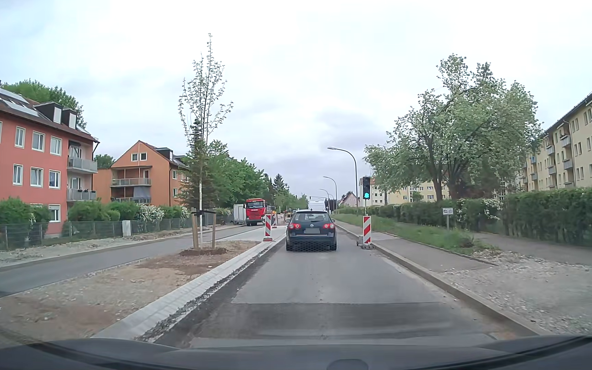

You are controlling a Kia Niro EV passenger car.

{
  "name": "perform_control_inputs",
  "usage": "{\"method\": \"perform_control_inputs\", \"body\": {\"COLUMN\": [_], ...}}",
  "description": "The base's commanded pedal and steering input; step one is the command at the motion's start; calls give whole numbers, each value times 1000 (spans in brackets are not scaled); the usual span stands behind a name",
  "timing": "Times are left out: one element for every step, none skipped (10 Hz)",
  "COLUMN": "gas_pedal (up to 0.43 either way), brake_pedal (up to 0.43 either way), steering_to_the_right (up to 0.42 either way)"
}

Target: Follow the waypoints while adhering to traffic rules and regulations

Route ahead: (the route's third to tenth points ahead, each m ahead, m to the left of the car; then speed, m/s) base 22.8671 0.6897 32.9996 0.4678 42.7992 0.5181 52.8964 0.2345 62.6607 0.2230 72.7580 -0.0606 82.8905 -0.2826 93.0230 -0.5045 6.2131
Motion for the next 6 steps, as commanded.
{"method": "perform_control_inputs", "body": {"gas_pedal": [110,110,110,110,79,59], "brake_pedal": [0,0,0,0,0,0], "steering_to_the_right": [-2,-2,-2,-3,-3,-3]}}
